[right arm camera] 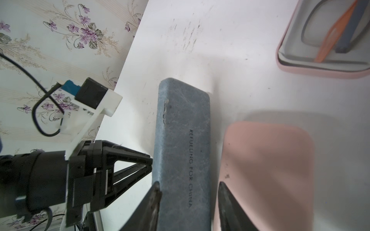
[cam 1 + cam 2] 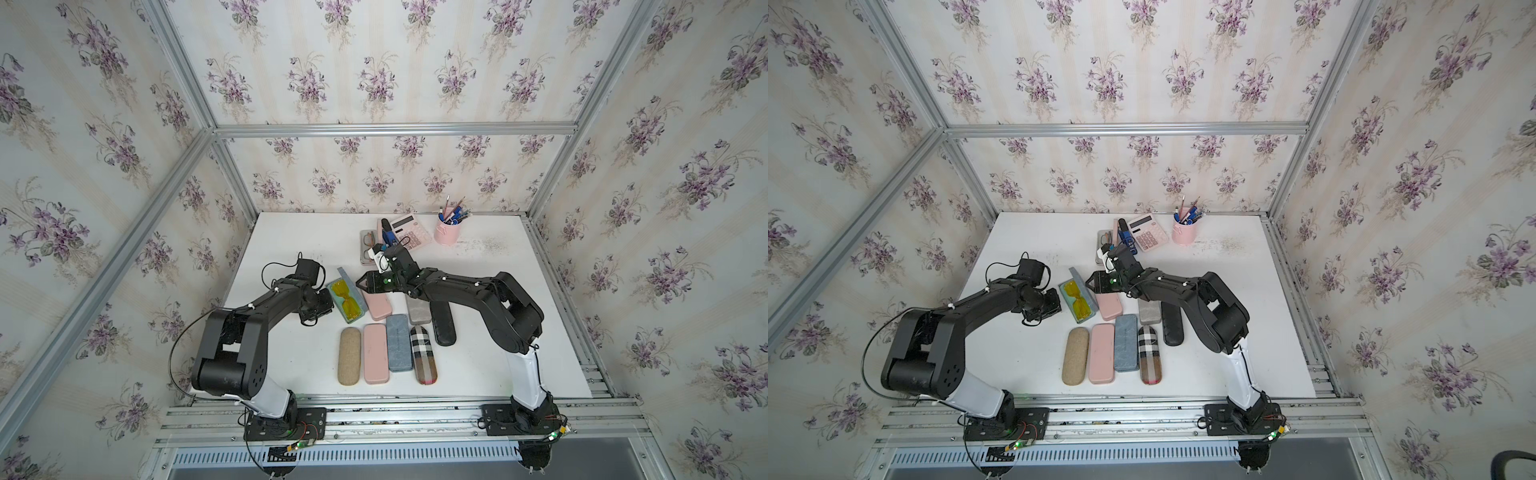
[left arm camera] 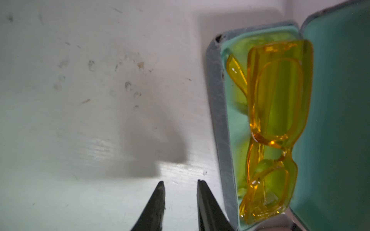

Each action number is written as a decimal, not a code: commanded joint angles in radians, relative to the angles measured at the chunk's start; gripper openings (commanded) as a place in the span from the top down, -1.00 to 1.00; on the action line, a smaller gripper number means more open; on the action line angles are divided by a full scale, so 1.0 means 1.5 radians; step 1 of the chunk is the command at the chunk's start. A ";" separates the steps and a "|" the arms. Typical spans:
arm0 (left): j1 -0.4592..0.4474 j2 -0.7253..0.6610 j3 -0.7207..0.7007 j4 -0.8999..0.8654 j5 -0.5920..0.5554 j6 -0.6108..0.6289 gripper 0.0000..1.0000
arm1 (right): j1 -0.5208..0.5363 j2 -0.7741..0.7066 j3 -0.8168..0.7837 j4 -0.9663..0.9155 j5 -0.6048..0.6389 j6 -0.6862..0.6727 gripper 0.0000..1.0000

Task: Close the glasses case
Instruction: Close the glasses case at the center of the board.

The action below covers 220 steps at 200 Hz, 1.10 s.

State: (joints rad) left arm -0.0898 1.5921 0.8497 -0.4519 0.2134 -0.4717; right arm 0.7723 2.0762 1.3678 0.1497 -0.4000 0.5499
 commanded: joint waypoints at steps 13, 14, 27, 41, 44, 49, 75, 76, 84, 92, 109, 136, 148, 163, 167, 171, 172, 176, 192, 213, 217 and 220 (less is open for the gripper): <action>0.002 0.032 0.012 0.033 0.012 -0.014 0.43 | 0.002 -0.004 -0.006 0.025 -0.013 -0.010 0.12; 0.002 0.033 0.013 0.033 0.012 -0.014 0.43 | 0.002 -0.003 -0.005 0.026 -0.014 -0.010 0.12; 0.003 0.042 0.020 0.033 0.014 -0.013 0.43 | 0.002 -0.002 -0.005 0.031 -0.018 -0.011 0.13; 0.002 0.048 0.027 0.032 0.013 -0.010 0.43 | 0.003 0.001 -0.004 0.035 -0.021 -0.011 0.14; 0.002 0.050 0.028 0.031 0.013 -0.009 0.43 | 0.004 0.002 -0.004 0.035 -0.022 -0.011 0.15; 0.002 0.053 0.030 0.031 0.014 -0.008 0.44 | 0.004 0.003 -0.002 0.034 -0.022 -0.011 0.15; 0.002 0.067 0.037 0.031 0.014 -0.002 0.45 | 0.007 0.010 -0.001 0.036 -0.024 -0.012 0.18; 0.002 0.067 0.038 0.032 0.014 -0.002 0.45 | 0.007 0.010 -0.001 0.036 -0.024 -0.011 0.18; 0.002 0.070 0.037 0.033 0.014 -0.001 0.45 | 0.009 0.011 -0.001 0.037 -0.025 -0.011 0.18; 0.002 0.072 0.037 0.035 0.014 -0.001 0.46 | 0.010 0.012 0.000 0.037 -0.024 -0.012 0.19; 0.002 0.076 0.037 0.038 0.015 0.000 0.46 | 0.012 0.016 0.002 0.034 -0.022 -0.013 0.22; 0.002 0.085 0.043 0.039 0.018 0.005 0.48 | 0.017 0.020 0.002 0.032 -0.018 -0.015 0.27; 0.002 0.088 0.044 0.039 0.017 0.006 0.49 | 0.019 0.021 0.002 0.032 -0.017 -0.015 0.27; 0.002 0.092 0.044 0.040 0.018 0.009 0.50 | 0.021 0.024 0.002 0.033 -0.017 -0.014 0.30; 0.002 0.093 0.045 0.040 0.019 0.009 0.50 | 0.020 0.025 0.003 0.034 -0.017 -0.013 0.31; 0.002 0.093 0.046 0.040 0.020 0.010 0.50 | 0.021 0.026 0.003 0.034 -0.016 -0.013 0.31; 0.002 0.092 0.045 0.040 0.020 0.010 0.51 | 0.022 0.026 0.003 0.034 -0.016 -0.013 0.31; 0.002 0.093 0.044 0.041 0.020 0.010 0.51 | 0.022 0.027 0.003 0.034 -0.016 -0.013 0.31; 0.002 0.091 0.045 0.042 0.022 0.010 0.51 | 0.024 0.030 0.005 0.035 -0.016 -0.011 0.35; 0.002 0.092 0.045 0.043 0.027 0.011 0.52 | 0.027 0.035 0.009 0.035 -0.016 -0.011 0.38; 0.002 0.092 0.046 0.044 0.027 0.010 0.52 | 0.027 0.036 0.009 0.034 -0.015 -0.010 0.38; 0.002 0.092 0.046 0.044 0.027 0.011 0.52 | 0.028 0.037 0.009 0.034 -0.015 -0.010 0.39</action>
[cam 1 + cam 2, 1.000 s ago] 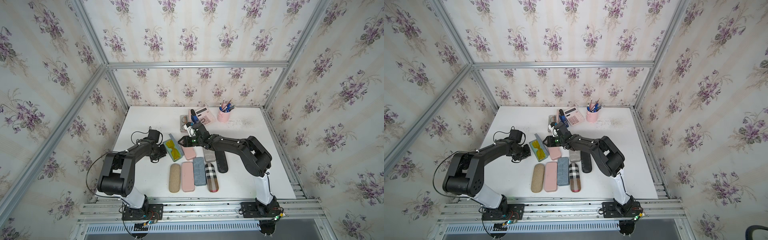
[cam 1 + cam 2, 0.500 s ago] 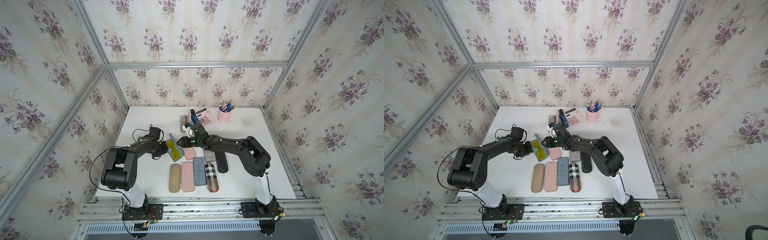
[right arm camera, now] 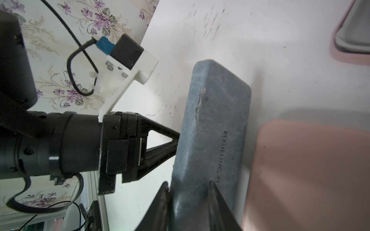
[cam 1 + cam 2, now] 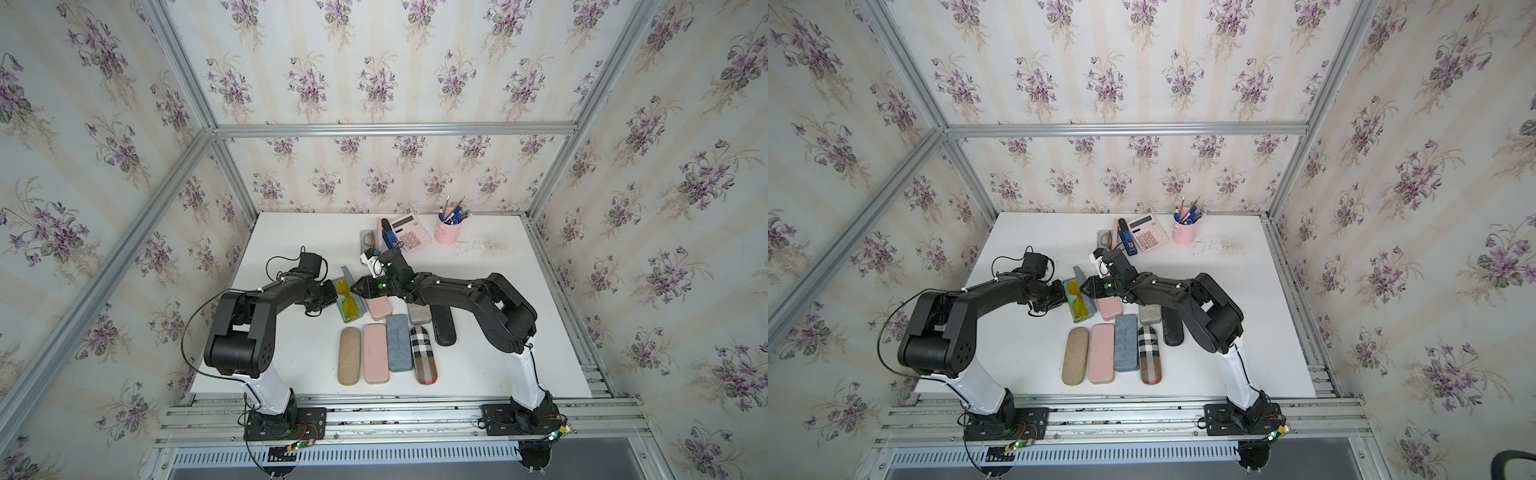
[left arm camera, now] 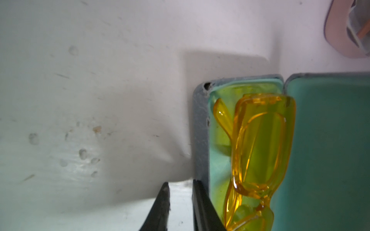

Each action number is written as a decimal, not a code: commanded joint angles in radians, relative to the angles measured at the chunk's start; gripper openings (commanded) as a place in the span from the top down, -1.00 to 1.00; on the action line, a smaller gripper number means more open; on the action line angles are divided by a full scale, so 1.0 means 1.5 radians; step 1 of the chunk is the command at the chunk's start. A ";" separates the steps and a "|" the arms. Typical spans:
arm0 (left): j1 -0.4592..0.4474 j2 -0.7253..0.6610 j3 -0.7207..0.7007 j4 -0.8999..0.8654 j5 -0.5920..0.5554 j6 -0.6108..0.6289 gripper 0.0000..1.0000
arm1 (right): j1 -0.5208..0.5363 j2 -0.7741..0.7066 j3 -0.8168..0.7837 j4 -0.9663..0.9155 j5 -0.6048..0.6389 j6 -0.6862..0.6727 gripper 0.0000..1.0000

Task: Close the glasses case
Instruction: Close the glasses case at the center of the board.

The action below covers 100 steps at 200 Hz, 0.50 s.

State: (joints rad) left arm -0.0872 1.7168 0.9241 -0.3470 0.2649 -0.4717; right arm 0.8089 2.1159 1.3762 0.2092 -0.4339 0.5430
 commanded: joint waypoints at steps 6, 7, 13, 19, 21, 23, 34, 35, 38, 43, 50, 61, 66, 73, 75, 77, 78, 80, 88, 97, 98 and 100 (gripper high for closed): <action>0.000 0.009 -0.004 -0.026 -0.007 0.011 0.52 | 0.004 0.011 0.004 -0.005 0.007 -0.005 0.40; 0.000 0.009 -0.004 -0.026 -0.007 0.012 0.52 | 0.004 0.011 0.004 -0.005 0.007 -0.005 0.40; 0.000 0.009 -0.004 -0.025 -0.006 0.011 0.52 | 0.006 0.012 0.004 -0.005 0.008 -0.005 0.42; 0.000 0.009 -0.004 -0.025 -0.005 0.013 0.53 | 0.006 0.014 0.004 -0.005 0.008 -0.005 0.44; 0.000 0.010 -0.004 -0.025 -0.005 0.012 0.53 | 0.007 0.014 0.004 -0.005 0.008 -0.005 0.45; 0.001 0.009 -0.004 -0.025 -0.005 0.013 0.53 | 0.007 0.014 0.004 -0.005 0.009 -0.004 0.45; 0.001 0.010 -0.005 -0.024 -0.005 0.013 0.54 | 0.009 0.017 0.006 -0.004 0.009 -0.004 0.46; 0.000 0.010 -0.005 -0.024 -0.005 0.013 0.54 | 0.009 0.017 0.006 -0.004 0.008 -0.004 0.46; 0.000 0.009 -0.005 -0.023 -0.004 0.013 0.54 | 0.009 0.017 0.006 -0.005 0.008 -0.004 0.46; 0.000 0.009 -0.005 -0.023 -0.004 0.014 0.54 | 0.010 0.018 0.007 -0.005 0.008 -0.004 0.46; 0.000 0.010 -0.005 -0.023 -0.004 0.014 0.55 | 0.011 0.020 0.008 -0.005 0.008 -0.004 0.47; 0.000 0.010 -0.005 -0.022 -0.004 0.013 0.55 | 0.014 0.022 0.009 -0.005 0.009 -0.005 0.48; 0.001 0.010 -0.005 -0.022 -0.004 0.014 0.55 | 0.015 0.023 0.009 -0.005 0.011 -0.004 0.48; 0.000 0.012 -0.004 -0.022 -0.003 0.014 0.55 | 0.015 0.025 0.009 -0.005 0.011 -0.003 0.48; 0.000 0.012 -0.004 -0.023 -0.002 0.015 0.55 | 0.016 0.025 0.009 -0.004 0.010 -0.003 0.49; -0.001 0.012 -0.004 -0.023 -0.002 0.015 0.55 | 0.016 0.026 0.009 -0.004 0.010 -0.003 0.48; -0.001 0.012 -0.004 -0.023 -0.002 0.015 0.55 | 0.016 0.026 0.009 -0.004 0.010 -0.003 0.48; -0.001 0.013 -0.003 -0.023 -0.002 0.015 0.55 | 0.016 0.026 0.009 -0.003 0.010 -0.002 0.48; 0.000 0.014 -0.002 -0.024 -0.001 0.017 0.55 | 0.017 0.028 0.010 -0.003 0.009 -0.002 0.49; -0.001 0.014 -0.001 -0.024 -0.001 0.016 0.56 | 0.019 0.030 0.012 -0.003 0.010 -0.002 0.49; 0.000 0.014 -0.001 -0.024 -0.001 0.016 0.56 | 0.019 0.031 0.012 -0.003 0.009 -0.002 0.49; 0.000 0.015 -0.001 -0.024 -0.001 0.017 0.56 | 0.020 0.031 0.013 -0.003 0.010 -0.002 0.49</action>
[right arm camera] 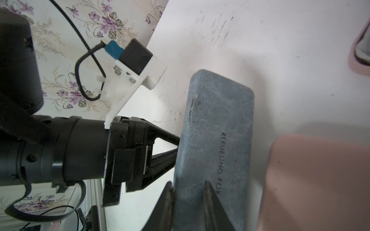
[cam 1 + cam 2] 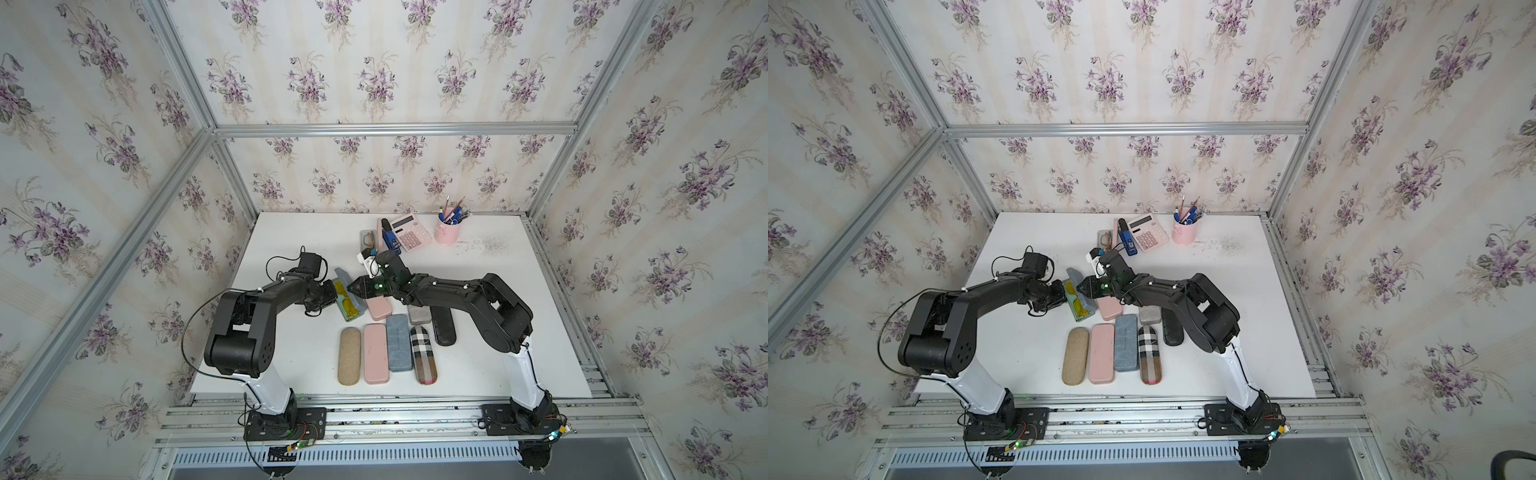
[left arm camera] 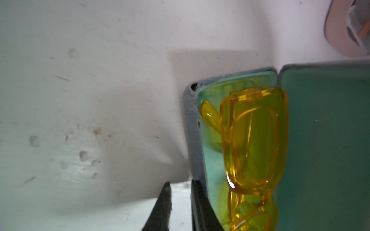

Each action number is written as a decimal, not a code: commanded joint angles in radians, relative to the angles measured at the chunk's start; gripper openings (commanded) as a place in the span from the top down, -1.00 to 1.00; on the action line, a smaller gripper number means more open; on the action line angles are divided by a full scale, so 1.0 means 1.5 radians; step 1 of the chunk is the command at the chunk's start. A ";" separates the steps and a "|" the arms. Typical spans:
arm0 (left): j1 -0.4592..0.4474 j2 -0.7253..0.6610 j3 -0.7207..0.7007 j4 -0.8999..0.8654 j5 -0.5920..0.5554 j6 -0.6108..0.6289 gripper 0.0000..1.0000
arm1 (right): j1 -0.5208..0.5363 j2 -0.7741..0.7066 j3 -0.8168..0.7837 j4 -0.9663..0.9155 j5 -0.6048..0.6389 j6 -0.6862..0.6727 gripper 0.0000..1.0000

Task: Close the glasses case
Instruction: Close the glasses case at the center of the board.

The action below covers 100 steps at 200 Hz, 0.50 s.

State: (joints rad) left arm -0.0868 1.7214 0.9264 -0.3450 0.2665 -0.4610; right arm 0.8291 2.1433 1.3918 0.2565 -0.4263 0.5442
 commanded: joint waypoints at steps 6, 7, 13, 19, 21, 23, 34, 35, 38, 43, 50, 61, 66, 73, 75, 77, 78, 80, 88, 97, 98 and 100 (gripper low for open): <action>-0.001 0.012 -0.001 -0.026 -0.002 0.010 0.56 | 0.007 0.015 0.004 -0.036 0.005 -0.003 0.49; -0.001 0.012 -0.001 -0.026 -0.002 0.010 0.56 | 0.007 0.015 0.004 -0.036 0.005 -0.003 0.49; -0.001 0.013 -0.001 -0.026 -0.002 0.010 0.56 | 0.008 0.016 0.005 -0.036 0.004 -0.003 0.49; -0.001 0.013 0.000 -0.026 -0.002 0.011 0.56 | 0.009 0.017 0.005 -0.036 0.005 -0.003 0.49; -0.001 0.013 0.000 -0.027 -0.001 0.012 0.56 | 0.008 0.017 0.006 -0.036 0.005 -0.002 0.50; -0.001 0.013 0.000 -0.027 -0.002 0.012 0.56 | 0.009 0.018 0.006 -0.036 0.004 -0.002 0.50; -0.001 0.015 0.002 -0.028 -0.002 0.013 0.56 | 0.009 0.019 0.007 -0.036 0.005 -0.002 0.50; -0.001 0.015 0.003 -0.028 -0.002 0.013 0.56 | 0.008 0.019 0.006 -0.036 0.005 -0.001 0.50; -0.001 0.015 0.003 -0.028 -0.002 0.012 0.56 | 0.008 0.020 0.007 -0.036 0.005 -0.001 0.50; -0.001 0.016 0.003 -0.029 -0.002 0.012 0.56 | 0.009 0.020 0.007 -0.035 0.004 -0.001 0.51; -0.001 0.018 0.005 -0.029 -0.001 0.013 0.56 | 0.009 0.021 0.007 -0.035 0.004 0.000 0.51; 0.000 0.020 0.007 -0.029 -0.001 0.013 0.56 | 0.010 0.022 0.007 -0.034 0.003 0.000 0.51; -0.001 0.020 0.007 -0.030 -0.001 0.013 0.56 | 0.010 0.022 0.007 -0.034 0.003 0.000 0.51; -0.001 0.021 0.009 -0.030 -0.001 0.013 0.56 | 0.010 0.023 0.007 -0.034 0.003 0.000 0.51; -0.001 0.021 0.009 -0.030 -0.001 0.014 0.56 | 0.010 0.023 0.007 -0.034 0.004 0.000 0.51; -0.001 0.021 0.009 -0.031 -0.001 0.014 0.56 | 0.009 0.023 0.007 -0.033 0.004 0.000 0.51; -0.001 0.021 0.010 -0.031 -0.001 0.014 0.56 | 0.009 0.023 0.007 -0.033 0.004 0.001 0.51; -0.001 0.022 0.009 -0.032 -0.001 0.014 0.56 | 0.009 0.023 0.007 -0.033 0.003 0.001 0.51; -0.001 0.022 0.012 -0.032 -0.002 0.014 0.56 | 0.010 0.024 0.006 -0.032 0.003 0.002 0.51; -0.001 0.024 0.015 -0.033 -0.002 0.015 0.56 | 0.011 0.025 0.006 -0.032 0.002 0.002 0.51; -0.001 0.024 0.015 -0.034 -0.003 0.015 0.56 | 0.011 0.025 0.005 -0.032 0.002 0.002 0.51; -0.001 0.025 0.017 -0.034 -0.003 0.015 0.56 | 0.011 0.025 0.005 -0.031 0.002 0.002 0.51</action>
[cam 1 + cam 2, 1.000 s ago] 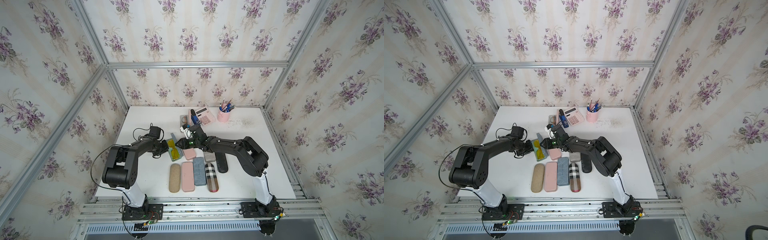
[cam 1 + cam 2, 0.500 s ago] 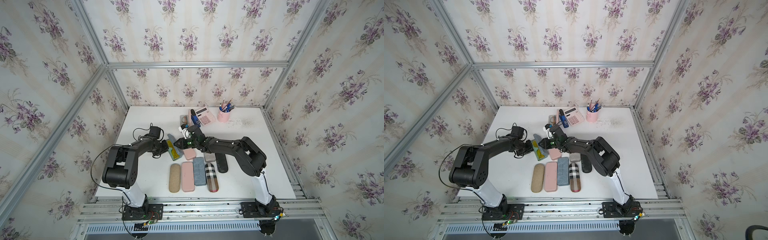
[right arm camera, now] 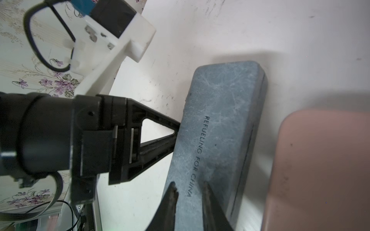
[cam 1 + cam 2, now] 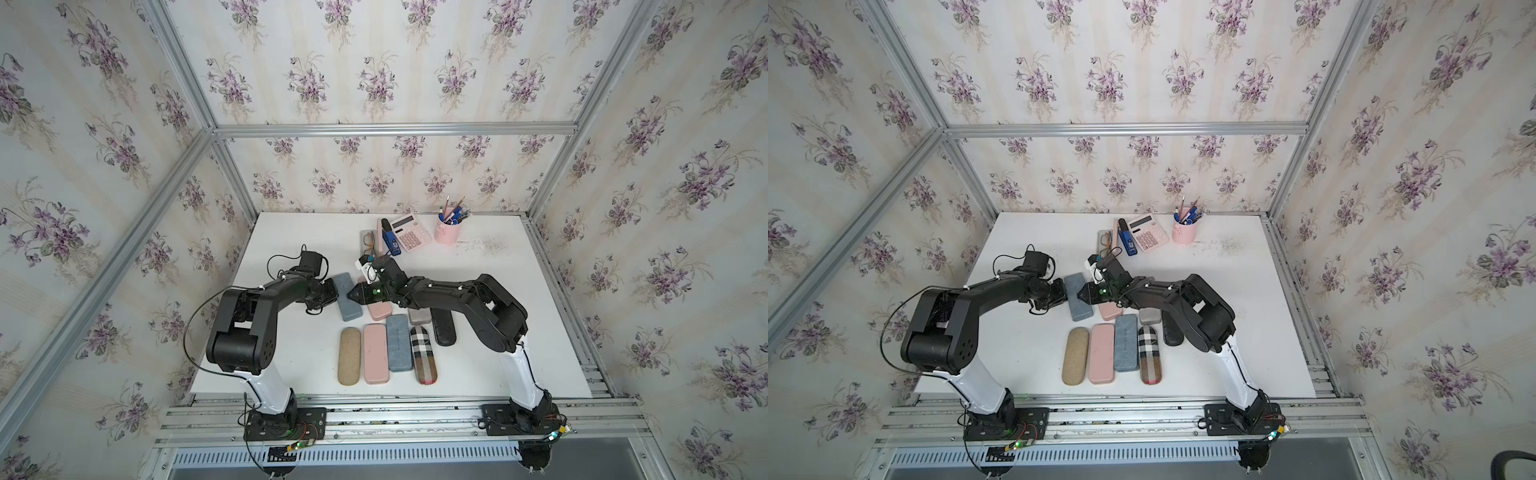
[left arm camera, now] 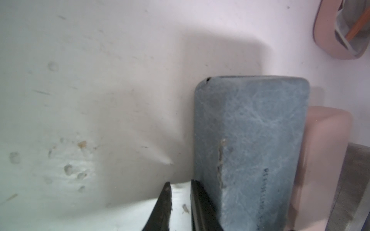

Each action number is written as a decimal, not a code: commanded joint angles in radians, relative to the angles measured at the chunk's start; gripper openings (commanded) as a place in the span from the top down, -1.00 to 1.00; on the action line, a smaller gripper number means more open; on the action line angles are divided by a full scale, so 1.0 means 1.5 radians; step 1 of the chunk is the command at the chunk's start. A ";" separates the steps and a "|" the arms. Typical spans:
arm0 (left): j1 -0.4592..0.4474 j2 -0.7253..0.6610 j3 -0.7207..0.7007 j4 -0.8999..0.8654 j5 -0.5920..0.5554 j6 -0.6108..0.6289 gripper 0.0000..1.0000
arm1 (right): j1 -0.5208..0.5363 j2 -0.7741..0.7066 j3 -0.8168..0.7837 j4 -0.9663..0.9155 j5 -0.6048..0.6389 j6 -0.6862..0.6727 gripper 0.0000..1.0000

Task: Close the glasses case
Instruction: Close the glasses case at the center of the board.

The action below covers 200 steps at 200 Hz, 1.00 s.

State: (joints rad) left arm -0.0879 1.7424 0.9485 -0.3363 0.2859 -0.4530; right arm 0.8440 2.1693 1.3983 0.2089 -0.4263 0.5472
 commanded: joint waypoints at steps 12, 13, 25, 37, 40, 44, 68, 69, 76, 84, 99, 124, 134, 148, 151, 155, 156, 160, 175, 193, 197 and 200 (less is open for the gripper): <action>0.000 0.014 0.008 -0.042 -0.015 0.012 0.56 | 0.003 0.007 0.000 0.002 0.003 0.000 0.52; 0.000 0.015 0.009 -0.042 -0.015 0.012 0.56 | 0.003 0.007 0.000 0.002 0.003 0.000 0.52; 0.000 0.015 0.016 -0.047 -0.015 0.015 0.56 | 0.003 0.006 -0.002 0.003 0.002 0.001 0.52; 0.001 0.009 0.022 -0.052 -0.018 0.018 0.56 | 0.003 0.000 -0.005 0.004 0.004 0.002 0.52; 0.001 0.005 0.024 -0.056 -0.021 0.019 0.56 | 0.003 -0.002 -0.005 0.004 0.006 0.002 0.52; 0.001 0.001 0.027 -0.062 -0.026 0.019 0.56 | 0.002 -0.004 -0.006 0.005 0.006 0.002 0.52; 0.003 -0.047 0.036 -0.085 -0.050 0.022 0.51 | 0.002 -0.026 -0.011 0.001 0.020 -0.001 0.51; 0.003 -0.049 0.036 -0.086 -0.050 0.021 0.50 | 0.002 -0.027 -0.011 0.001 0.021 -0.001 0.51; 0.003 -0.064 0.039 -0.092 -0.051 0.023 0.45 | 0.001 -0.032 -0.011 -0.002 0.023 -0.002 0.50; 0.003 -0.081 0.041 -0.100 -0.053 0.025 0.38 | 0.000 -0.038 -0.011 -0.003 0.024 -0.004 0.49; 0.002 -0.117 0.046 -0.119 -0.068 0.025 0.28 | -0.001 -0.048 -0.010 -0.007 0.028 -0.007 0.47; 0.003 -0.178 0.059 -0.123 -0.065 0.025 0.11 | -0.014 -0.076 -0.023 -0.012 0.060 -0.001 0.43; 0.004 -0.189 0.071 -0.110 -0.045 0.028 -0.07 | -0.026 -0.089 -0.032 -0.006 0.070 0.009 0.38; 0.003 -0.173 0.104 -0.100 -0.013 0.036 -0.37 | -0.043 -0.104 -0.036 0.000 0.078 0.014 0.32; 0.003 -0.166 0.113 -0.101 -0.008 0.037 -0.45 | -0.046 -0.107 -0.036 -0.001 0.082 0.015 0.30; 0.003 -0.153 0.127 -0.103 -0.002 0.040 -0.51 | -0.050 -0.109 -0.035 0.001 0.085 0.015 0.28; 0.003 -0.149 0.132 -0.104 -0.001 0.040 -0.53 | -0.051 -0.109 -0.035 0.001 0.086 0.014 0.27; 0.003 -0.134 0.147 -0.107 0.003 0.042 -0.58 | -0.054 -0.111 -0.034 0.001 0.087 0.014 0.25; 0.004 -0.082 0.191 -0.106 0.027 0.050 -0.68 | -0.065 -0.107 -0.017 -0.008 0.088 0.009 0.14; 0.002 -0.030 0.214 -0.062 0.075 0.044 -0.68 | -0.082 -0.089 0.009 -0.027 0.099 0.006 0.05; 0.003 -0.019 0.218 -0.053 0.087 0.043 -0.68 | -0.086 -0.085 0.012 -0.029 0.101 0.009 0.03; 0.003 -0.010 0.222 -0.046 0.094 0.041 -0.67 | -0.090 -0.082 0.015 -0.029 0.101 0.012 0.01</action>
State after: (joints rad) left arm -0.0834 1.6577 1.2472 -0.4725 0.3103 -0.4015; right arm 0.7349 2.0201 1.3884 0.1894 -0.3038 0.5575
